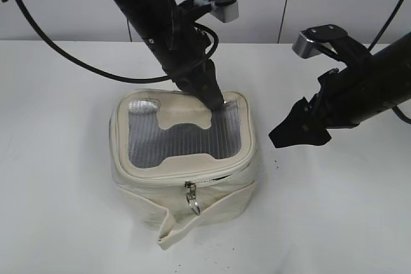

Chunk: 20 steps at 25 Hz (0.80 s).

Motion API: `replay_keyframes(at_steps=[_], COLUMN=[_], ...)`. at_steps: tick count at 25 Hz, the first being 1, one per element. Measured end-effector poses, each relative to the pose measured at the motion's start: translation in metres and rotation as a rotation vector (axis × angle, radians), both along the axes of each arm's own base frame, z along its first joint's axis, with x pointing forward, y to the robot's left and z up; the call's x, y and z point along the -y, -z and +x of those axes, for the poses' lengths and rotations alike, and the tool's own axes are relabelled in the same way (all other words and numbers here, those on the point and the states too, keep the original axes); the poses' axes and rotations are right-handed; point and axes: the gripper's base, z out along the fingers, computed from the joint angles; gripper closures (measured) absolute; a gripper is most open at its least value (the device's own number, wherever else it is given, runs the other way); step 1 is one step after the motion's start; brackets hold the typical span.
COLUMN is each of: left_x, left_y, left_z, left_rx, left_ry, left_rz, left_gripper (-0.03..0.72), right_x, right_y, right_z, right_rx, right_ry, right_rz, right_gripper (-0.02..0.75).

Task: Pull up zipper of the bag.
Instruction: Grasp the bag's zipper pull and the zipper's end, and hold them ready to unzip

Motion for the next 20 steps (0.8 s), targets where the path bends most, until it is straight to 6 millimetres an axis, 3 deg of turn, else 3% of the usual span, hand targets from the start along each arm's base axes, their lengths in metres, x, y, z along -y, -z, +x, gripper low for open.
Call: replay_keyframes(at_steps=[12, 20], left_x=[0.0, 0.0], left_y=[0.0, -0.001], left_z=[0.0, -0.001], left_rx=[-0.004, -0.006], left_ry=[0.0, -0.001], left_rz=[-0.003, -0.006], left_gripper=[0.631, 0.633], right_x=[-0.004, -0.007], right_y=[-0.003, 0.035], right_z=[0.007, 0.017], right_rx=[0.111, 0.07], right_ry=[-0.038, -0.08], right_rz=[0.046, 0.021], right_gripper=[0.17, 0.17])
